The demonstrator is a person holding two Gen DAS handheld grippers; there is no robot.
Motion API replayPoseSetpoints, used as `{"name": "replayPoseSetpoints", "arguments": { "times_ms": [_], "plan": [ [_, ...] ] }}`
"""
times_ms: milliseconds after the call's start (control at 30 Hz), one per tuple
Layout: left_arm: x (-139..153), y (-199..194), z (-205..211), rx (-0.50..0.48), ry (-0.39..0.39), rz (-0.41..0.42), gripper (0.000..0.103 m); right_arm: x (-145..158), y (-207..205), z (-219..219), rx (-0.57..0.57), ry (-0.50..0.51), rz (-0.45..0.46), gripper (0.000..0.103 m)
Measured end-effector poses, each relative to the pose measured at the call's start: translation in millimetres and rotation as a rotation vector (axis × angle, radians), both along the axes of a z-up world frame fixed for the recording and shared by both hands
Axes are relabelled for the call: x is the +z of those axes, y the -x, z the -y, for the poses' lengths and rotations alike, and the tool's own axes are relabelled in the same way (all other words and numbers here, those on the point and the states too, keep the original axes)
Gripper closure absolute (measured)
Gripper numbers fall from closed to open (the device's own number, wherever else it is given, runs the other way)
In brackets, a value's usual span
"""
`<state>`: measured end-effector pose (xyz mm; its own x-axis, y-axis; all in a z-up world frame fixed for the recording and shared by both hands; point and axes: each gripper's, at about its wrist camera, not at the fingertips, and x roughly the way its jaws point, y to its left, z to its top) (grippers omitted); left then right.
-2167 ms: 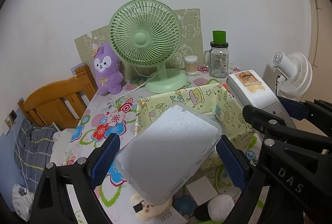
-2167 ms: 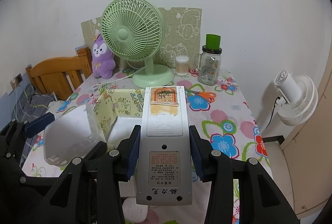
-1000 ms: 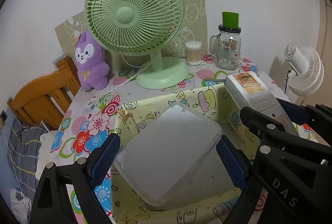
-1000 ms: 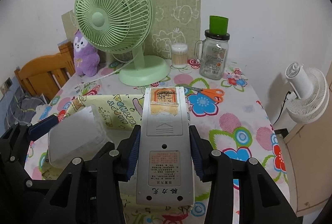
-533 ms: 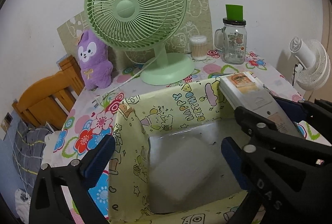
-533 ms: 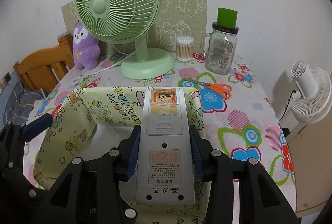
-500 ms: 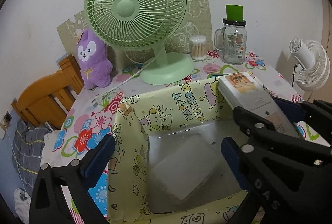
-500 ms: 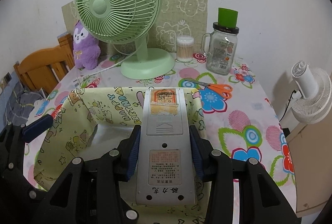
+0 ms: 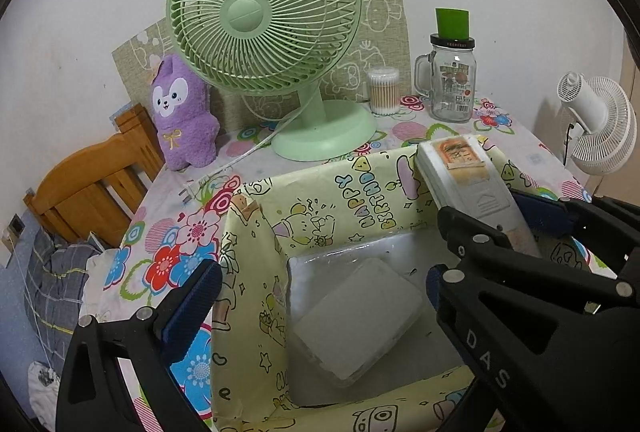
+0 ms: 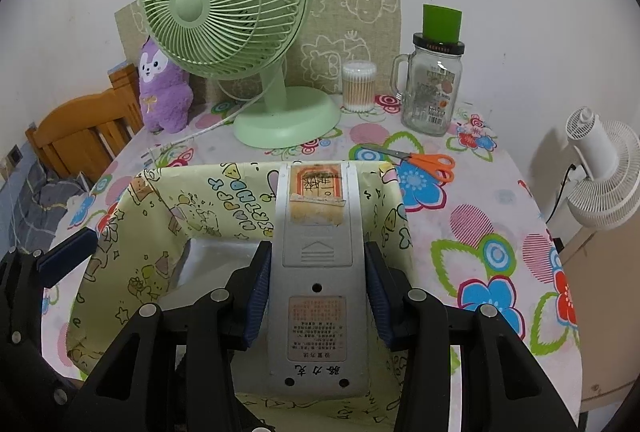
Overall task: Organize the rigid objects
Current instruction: 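Lower the remote into the fabric box and open the right gripper, then withdraw the right gripper from the box back toward the remaining objects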
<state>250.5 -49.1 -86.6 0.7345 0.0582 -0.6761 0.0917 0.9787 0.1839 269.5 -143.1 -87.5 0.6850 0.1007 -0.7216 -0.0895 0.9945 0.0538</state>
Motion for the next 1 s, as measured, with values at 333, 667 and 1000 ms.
{"name": "replayPoseSetpoints", "arguments": {
  "times_ms": [333,667,1000],
  "plan": [
    [1,6,-3,-0.001,0.017,-0.01,0.0,3,6,-3,0.01,-0.001,-0.006,0.042],
    [10,25,-5,0.003,0.013,0.003,0.0,19,31,-3,-0.008,0.041,0.032,0.015],
    [21,47,-5,-0.004,0.019,0.022,0.0,33,57,0,-0.025,0.062,0.065,0.009]
  ]
}}
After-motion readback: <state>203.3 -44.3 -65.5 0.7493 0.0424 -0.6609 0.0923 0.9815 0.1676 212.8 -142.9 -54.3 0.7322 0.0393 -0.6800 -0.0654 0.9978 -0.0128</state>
